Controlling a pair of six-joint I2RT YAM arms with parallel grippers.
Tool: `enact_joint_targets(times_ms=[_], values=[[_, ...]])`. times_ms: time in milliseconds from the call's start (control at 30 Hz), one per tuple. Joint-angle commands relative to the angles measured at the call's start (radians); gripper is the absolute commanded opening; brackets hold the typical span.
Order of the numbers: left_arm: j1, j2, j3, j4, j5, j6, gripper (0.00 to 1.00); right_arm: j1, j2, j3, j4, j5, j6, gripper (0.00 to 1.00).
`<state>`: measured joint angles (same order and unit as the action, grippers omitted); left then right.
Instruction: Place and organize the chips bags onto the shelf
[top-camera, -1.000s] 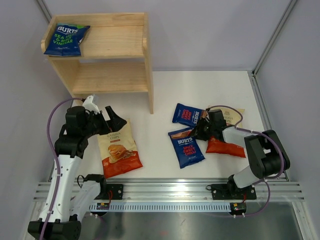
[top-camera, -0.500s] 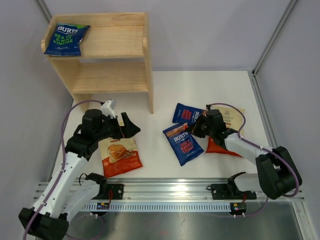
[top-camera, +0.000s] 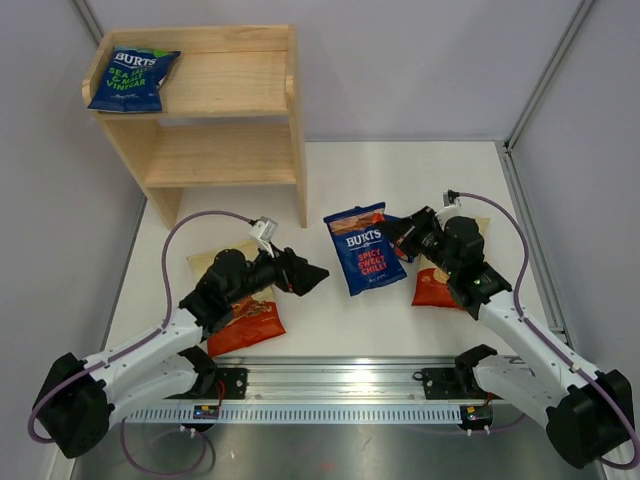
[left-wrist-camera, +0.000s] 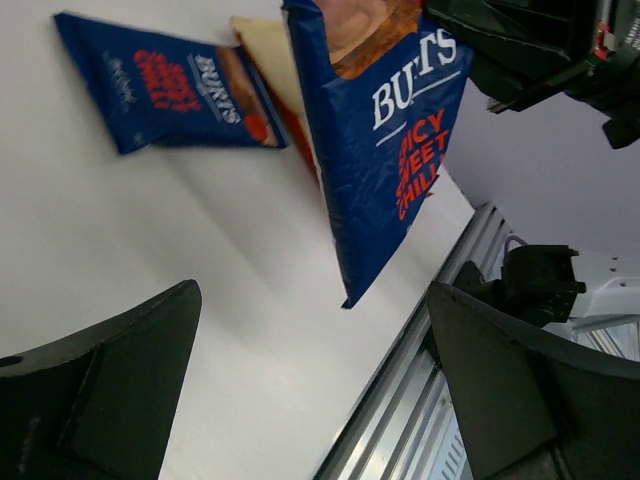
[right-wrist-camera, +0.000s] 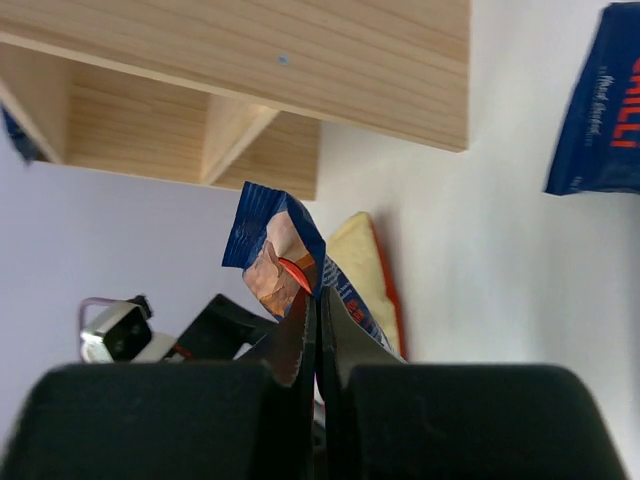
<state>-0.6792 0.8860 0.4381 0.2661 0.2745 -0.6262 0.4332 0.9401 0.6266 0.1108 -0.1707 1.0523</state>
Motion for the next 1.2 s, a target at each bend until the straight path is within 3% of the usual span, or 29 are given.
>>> enact_joint_targets(times_ms=[0,133,333,467,500,600,733,800,833,867,900,967,1000,1167], values=[[-0.052,0.077,-0.029,0.43,-0.032,0.031,0.99,0.007,-0.04,0.048,0.102,-0.056,0.106,0.0],[-0.082,0.197,-0.029,0.597,-0.004,0.023,0.99,0.012,-0.05,0.021,0.2,-0.107,0.19,0.0],[-0.106,0.378,0.056,0.7,0.029,-0.016,0.98,0.041,-0.069,-0.011,0.274,-0.121,0.264,0.0],[-0.123,0.424,0.062,0.812,0.042,-0.046,0.69,0.045,-0.083,-0.018,0.274,-0.119,0.273,0.0],[-0.123,0.427,0.063,0.827,0.042,-0.052,0.53,0.045,-0.087,-0.018,0.273,-0.118,0.275,0.0],[-0.123,0.432,0.06,0.875,0.055,-0.07,0.34,0.045,-0.106,-0.021,0.251,-0.109,0.27,0.0],[-0.123,0.415,0.057,0.884,0.071,-0.073,0.17,0.045,-0.132,-0.024,0.227,-0.09,0.246,0.0],[-0.122,0.401,0.062,0.852,0.084,-0.064,0.16,0.045,-0.139,-0.016,0.207,-0.096,0.218,0.08],[-0.122,0.396,0.067,0.837,0.106,-0.06,0.12,0.045,-0.144,0.001,0.185,-0.086,0.18,0.18],[-0.123,0.389,0.073,0.822,0.115,-0.053,0.11,0.045,-0.147,0.013,0.137,-0.081,0.158,0.28],[-0.12,0.377,0.074,0.802,0.129,-0.047,0.1,0.045,-0.15,0.036,0.119,-0.081,0.134,0.47],[-0.106,0.364,0.088,0.777,0.186,-0.049,0.08,0.044,-0.15,0.071,0.043,-0.095,0.01,0.64],[-0.102,0.349,0.097,0.735,0.201,-0.052,0.08,0.044,-0.146,0.117,0.011,-0.101,-0.106,0.82],[-0.083,0.292,0.14,0.592,0.325,-0.044,0.08,0.026,-0.144,0.226,-0.184,-0.238,-0.457,0.93]])
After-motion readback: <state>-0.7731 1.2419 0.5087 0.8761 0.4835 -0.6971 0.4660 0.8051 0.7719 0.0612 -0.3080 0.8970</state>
